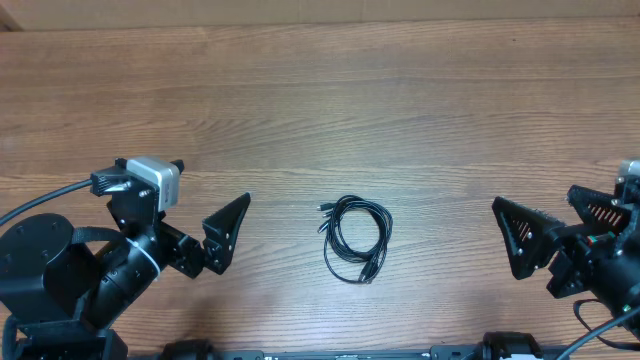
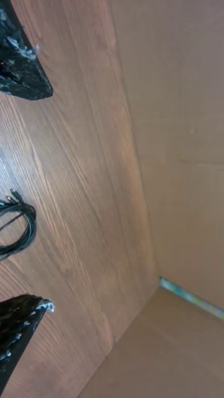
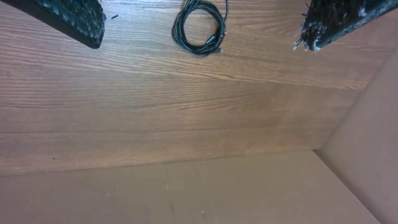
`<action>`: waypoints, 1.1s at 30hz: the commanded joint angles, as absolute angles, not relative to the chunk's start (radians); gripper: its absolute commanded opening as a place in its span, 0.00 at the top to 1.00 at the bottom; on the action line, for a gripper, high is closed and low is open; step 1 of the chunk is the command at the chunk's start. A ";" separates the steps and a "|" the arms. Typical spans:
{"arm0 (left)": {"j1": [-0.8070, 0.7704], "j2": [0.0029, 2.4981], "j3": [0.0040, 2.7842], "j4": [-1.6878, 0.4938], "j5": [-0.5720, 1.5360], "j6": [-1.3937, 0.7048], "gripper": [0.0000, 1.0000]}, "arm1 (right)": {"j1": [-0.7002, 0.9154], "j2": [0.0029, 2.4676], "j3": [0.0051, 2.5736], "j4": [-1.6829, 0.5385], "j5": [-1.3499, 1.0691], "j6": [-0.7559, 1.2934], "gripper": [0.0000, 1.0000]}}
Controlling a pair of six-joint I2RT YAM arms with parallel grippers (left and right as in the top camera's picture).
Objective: Untangle cables
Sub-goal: 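Move the left gripper toward the black cable coil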
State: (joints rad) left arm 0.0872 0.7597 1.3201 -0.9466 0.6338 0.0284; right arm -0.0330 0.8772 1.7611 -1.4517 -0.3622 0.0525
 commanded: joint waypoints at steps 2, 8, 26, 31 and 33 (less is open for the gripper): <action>0.091 0.758 1.334 -0.958 0.723 0.019 0.00 | -0.037 0.876 1.781 -1.450 -0.395 0.057 0.00; 0.091 0.788 1.334 -0.991 0.495 -0.031 0.00 | -0.037 0.881 1.781 -1.445 -0.393 0.057 0.00; -0.051 1.348 1.334 -1.004 0.587 -0.020 0.00 | -0.010 1.343 1.751 -1.587 -0.212 0.158 0.00; -0.246 1.363 1.334 -1.011 0.387 -0.027 0.00 | 0.060 1.405 1.655 -1.438 -0.240 0.130 0.00; -0.324 1.364 1.330 -1.020 0.309 -0.044 0.00 | 0.071 1.404 1.639 -1.390 -0.236 0.130 0.00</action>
State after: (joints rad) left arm -0.2173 1.3655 1.3247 -1.0084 0.4679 -0.0483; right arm 0.0460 1.4189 1.6627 -1.4418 -0.2287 0.1482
